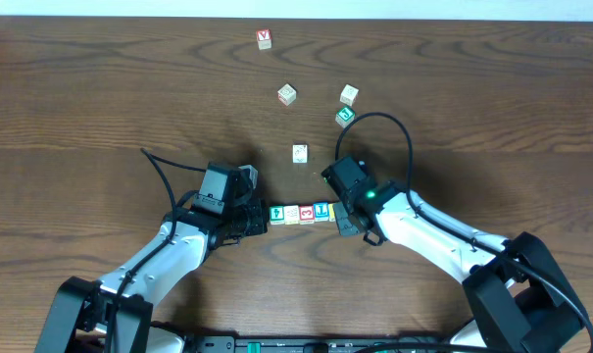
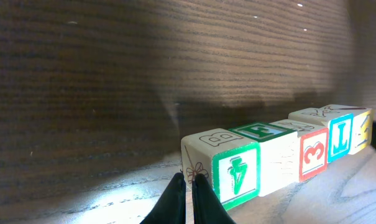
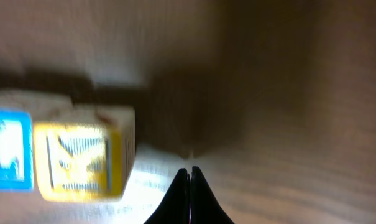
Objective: Lift 5 blocks
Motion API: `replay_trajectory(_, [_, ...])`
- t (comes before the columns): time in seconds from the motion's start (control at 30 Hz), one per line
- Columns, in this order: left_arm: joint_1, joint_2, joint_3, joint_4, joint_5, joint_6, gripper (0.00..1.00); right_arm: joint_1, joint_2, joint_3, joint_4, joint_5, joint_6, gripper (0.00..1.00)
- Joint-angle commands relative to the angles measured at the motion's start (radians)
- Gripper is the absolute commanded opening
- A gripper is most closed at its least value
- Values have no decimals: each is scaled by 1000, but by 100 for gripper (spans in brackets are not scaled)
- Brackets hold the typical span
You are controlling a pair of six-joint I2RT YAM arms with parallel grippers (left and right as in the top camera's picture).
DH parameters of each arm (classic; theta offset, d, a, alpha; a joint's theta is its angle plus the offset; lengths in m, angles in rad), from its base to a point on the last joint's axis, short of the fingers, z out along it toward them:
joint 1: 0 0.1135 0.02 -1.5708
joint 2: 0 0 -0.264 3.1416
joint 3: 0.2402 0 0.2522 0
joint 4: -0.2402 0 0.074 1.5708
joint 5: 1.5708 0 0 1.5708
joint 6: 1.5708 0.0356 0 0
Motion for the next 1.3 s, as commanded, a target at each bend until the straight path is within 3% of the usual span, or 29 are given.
replay_trajectory(0.0, [3,-2,-4,-4,6,2,7,-19,6,-2,40,-51,-49,1])
replay_trajectory(0.27, [3,-3,-4,-4,6,2,7,-25,6,-2,102,-201,-40,1])
replay_trajectory(1.03, [3,-3,-4,-19,5,2,7,-56,6,-2,48,-248,-32,1])
replay_trajectory(1.27, [3,-3,-4,-30,-47,50,7,-63,6,-2,43,-261,-32,1])
